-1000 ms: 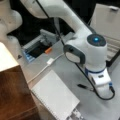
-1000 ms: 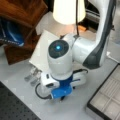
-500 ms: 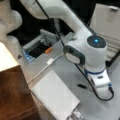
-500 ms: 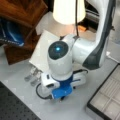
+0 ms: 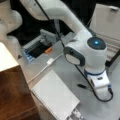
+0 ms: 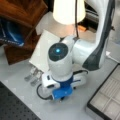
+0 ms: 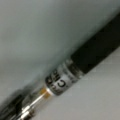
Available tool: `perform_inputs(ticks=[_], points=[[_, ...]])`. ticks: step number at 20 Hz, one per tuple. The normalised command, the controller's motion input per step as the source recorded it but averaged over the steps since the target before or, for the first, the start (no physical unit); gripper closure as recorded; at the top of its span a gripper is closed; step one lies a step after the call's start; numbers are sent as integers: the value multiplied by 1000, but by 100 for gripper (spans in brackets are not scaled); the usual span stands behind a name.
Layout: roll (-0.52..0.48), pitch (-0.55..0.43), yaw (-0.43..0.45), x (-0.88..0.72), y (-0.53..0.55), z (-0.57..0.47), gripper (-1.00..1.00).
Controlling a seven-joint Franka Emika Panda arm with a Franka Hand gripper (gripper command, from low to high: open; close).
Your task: Open the box. Pick up the pen. Place the pen in the box. Pick up the book. Place the book on the shelf.
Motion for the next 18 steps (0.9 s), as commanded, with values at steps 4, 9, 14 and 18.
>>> perform_inputs(ticks=[4,9,14,18], points=[[-96,18,-24,54,23,-80,-100],[-106,-29,-34,66,51,-81,-100],[-88,-45,-27,52,50,-42,100],[-85,-57,-36,25,50,-36,100]])
